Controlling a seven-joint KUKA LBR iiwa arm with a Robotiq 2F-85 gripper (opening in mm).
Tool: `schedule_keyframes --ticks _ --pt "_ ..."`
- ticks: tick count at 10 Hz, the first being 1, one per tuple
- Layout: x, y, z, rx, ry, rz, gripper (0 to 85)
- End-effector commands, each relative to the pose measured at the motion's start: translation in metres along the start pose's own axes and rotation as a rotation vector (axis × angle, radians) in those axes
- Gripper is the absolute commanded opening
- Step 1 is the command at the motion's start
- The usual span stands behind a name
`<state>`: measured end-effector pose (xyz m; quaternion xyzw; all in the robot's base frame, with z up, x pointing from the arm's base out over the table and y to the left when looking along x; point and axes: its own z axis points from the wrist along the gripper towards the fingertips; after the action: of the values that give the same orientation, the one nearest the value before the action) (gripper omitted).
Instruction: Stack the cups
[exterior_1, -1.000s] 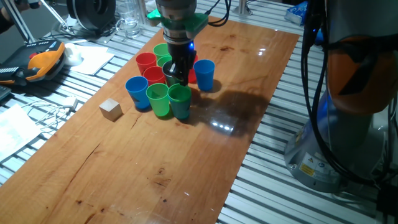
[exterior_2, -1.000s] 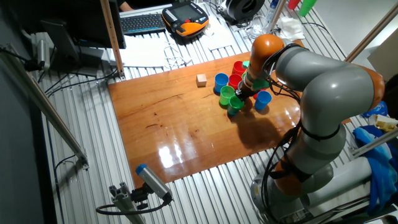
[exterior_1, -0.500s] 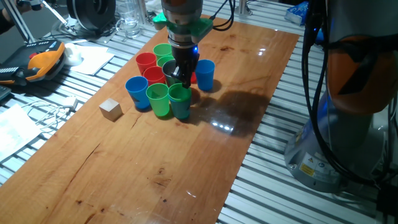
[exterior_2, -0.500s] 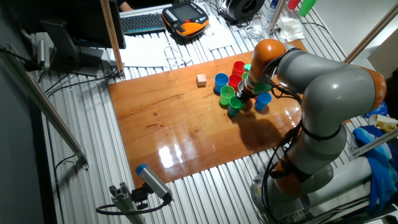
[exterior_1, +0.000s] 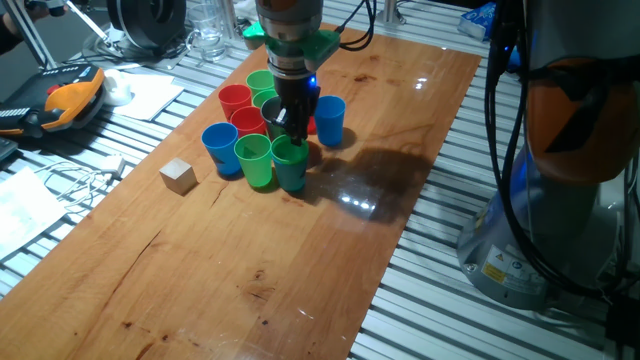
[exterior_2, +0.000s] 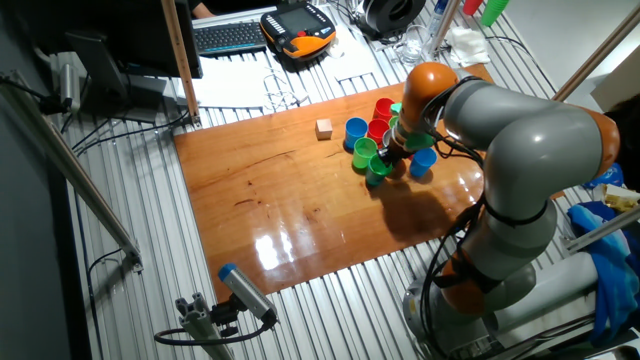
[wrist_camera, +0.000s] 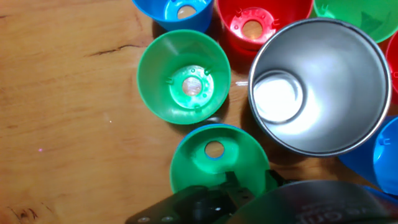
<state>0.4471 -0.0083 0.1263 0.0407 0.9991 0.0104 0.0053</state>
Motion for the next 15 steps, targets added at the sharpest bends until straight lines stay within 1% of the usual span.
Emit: schedule_keyframes --ticks 1,3,5,7,10,11,13,14,15 --pt "-0.002 0.000 -0.003 0.000 -0.003 0.001 34.0" --pt "-0.003 0.002 -0.007 0.000 0.011 0.002 34.0" --pt "-0.002 0.000 -0.006 0.008 0.011 -0.002 34.0" --pt "-0.003 -0.006 -0.003 0.006 0.008 -0.013 34.0" --pt "0.001 -0.008 0.006 0.006 -0.006 -0.021 34.0" --pt "0.001 -0.010 0.009 -0.002 -0.009 -0.022 34.0" --pt "0.003 -0.007 0.016 -0.006 -0.030 -0.011 34.0" --pt "0.004 -0.005 0.020 -0.012 -0.036 -0.008 17.0" --pt "0.003 -0.005 0.021 -0.019 -0.035 -0.009 17.0"
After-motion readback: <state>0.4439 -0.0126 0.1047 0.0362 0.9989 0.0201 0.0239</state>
